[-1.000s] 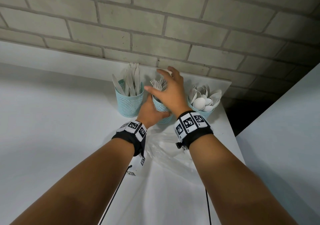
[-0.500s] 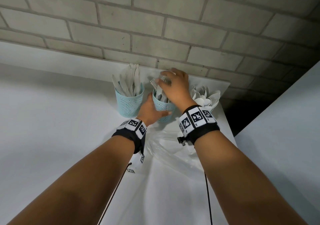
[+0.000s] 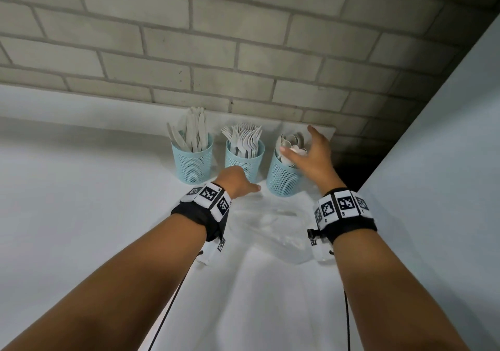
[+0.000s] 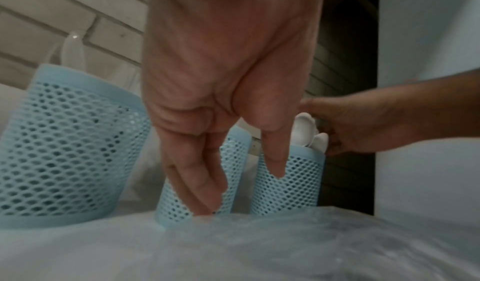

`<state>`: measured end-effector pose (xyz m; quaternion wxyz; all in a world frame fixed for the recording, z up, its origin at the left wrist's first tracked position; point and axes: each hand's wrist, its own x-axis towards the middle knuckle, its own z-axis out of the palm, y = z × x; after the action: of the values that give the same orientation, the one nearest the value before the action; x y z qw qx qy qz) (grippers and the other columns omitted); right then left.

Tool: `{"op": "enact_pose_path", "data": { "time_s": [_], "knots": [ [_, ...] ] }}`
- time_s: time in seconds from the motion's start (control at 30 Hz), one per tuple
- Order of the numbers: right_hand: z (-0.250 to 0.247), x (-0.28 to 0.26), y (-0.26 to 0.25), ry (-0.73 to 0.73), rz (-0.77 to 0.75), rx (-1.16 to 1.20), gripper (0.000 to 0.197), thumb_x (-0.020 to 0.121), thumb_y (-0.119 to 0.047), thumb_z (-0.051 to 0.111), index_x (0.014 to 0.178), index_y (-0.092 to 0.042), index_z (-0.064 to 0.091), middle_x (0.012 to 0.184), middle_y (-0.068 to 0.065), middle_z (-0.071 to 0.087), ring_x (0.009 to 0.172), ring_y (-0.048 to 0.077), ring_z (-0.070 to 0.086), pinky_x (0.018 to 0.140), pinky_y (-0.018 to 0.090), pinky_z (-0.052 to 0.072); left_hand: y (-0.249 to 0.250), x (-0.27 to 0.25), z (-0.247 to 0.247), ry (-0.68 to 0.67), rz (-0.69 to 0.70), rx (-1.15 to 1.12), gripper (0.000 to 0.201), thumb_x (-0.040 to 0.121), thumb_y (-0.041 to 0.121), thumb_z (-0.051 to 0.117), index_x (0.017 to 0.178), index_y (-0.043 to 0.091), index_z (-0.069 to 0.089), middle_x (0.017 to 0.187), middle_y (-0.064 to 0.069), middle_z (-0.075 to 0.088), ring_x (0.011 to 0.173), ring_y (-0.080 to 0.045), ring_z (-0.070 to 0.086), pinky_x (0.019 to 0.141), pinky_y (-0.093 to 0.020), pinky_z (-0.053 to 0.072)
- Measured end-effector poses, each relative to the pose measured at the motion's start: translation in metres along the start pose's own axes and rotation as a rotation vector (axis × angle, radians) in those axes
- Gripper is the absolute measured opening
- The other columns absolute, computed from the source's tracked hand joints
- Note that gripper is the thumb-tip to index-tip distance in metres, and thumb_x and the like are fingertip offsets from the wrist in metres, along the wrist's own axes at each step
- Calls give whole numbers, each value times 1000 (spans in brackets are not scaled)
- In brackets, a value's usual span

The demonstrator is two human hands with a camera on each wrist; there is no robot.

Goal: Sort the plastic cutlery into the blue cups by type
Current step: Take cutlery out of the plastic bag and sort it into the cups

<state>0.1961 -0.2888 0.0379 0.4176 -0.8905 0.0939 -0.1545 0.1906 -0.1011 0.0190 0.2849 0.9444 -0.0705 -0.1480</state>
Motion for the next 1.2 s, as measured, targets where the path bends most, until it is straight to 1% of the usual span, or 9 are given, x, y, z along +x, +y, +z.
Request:
{"op": "enact_pose_path", "data": {
  "time_s": [0.13, 0.3, 0.43, 0.53, 0.67, 0.83, 0.93, 1.1, 1.2],
  "knots": [
    [7, -8, 6, -11, -5, 79, 106, 64, -39, 83, 147, -25, 18, 154, 5, 6, 141, 22, 23, 114, 42, 31, 15, -3, 11, -19, 87, -113, 65, 86, 44, 61, 132, 0, 44, 134, -13, 52, 123, -26, 49, 97, -30, 39],
    [6, 1, 4, -43, -9, 98, 110, 64, -36, 84, 149, -25, 14, 153, 4, 7, 141, 20, 23, 114, 38, 31, 29, -1, 23, -13, 335, -346, 60, 81, 18, 72, 133, 9, 45, 115, 5, 50, 109, -10, 48, 78, -6, 32],
    [4, 4, 1, -30, -82, 49, 86, 67, -27, 83, 140, -18, 39, 133, 4, 35, 112, 12, 48, 101, 26, 42, 32, 18, 41, 99, 361, -508, 84, 66, 24, 83, 135, 13, 36, 131, -1, 50, 122, -16, 46, 103, -28, 38],
    [3, -3, 5, -22, -178, 16, 67, 68, -25, 81, 128, -20, 53, 125, 4, 46, 107, 14, 54, 94, 22, 43, 34, 30, 57, 106, 347, -605, 97, 61, 25, 86, 139, 17, 28, 133, 4, 45, 121, -10, 42, 104, -28, 36],
    [2, -14, 13, -8, -208, 40, 71, 67, -23, 82, 131, -23, 50, 121, 0, 48, 104, 9, 53, 91, 19, 46, 41, 42, 75, 179, 343, -714, 107, 46, 35, 88, 136, 19, 31, 129, 2, 49, 119, -12, 51, 101, -34, 45],
    [7, -12, 11, -20, -165, 49, 96, 64, -32, 84, 143, -30, 30, 143, 0, 28, 128, 12, 38, 101, 17, 33, 52, 51, 79, 238, 299, -710, 74, 68, 20, 78, 131, 12, 40, 133, -3, 34, 115, -16, 53, 95, -24, 44],
    [16, -3, 4, 3, -163, -54, 94, 65, -43, 81, 143, -33, 31, 150, 0, 21, 137, 17, 28, 104, 24, 29, 50, 57, 82, 253, 306, -693, 73, 66, 25, 75, 128, 8, 41, 121, -1, 47, 109, -12, 55, 83, -16, 41],
    [20, 18, 0, 65, -113, -117, 71, 70, -45, 74, 134, -27, 47, 132, 5, 39, 120, 24, 49, 101, 38, 45, 51, 63, 76, 321, 346, -669, 80, 62, 21, 84, 129, 11, 42, 123, -5, 56, 113, -16, 54, 95, -30, 46],
    [22, 14, -3, 73, -244, -217, 50, 73, -35, 72, 120, -24, 60, 116, 8, 48, 107, 26, 54, 91, 40, 49, 51, 66, 75, 330, 342, -703, 66, 62, 16, 81, 120, 11, 50, 115, -6, 62, 106, -18, 59, 93, -38, 49]
  ]
}}
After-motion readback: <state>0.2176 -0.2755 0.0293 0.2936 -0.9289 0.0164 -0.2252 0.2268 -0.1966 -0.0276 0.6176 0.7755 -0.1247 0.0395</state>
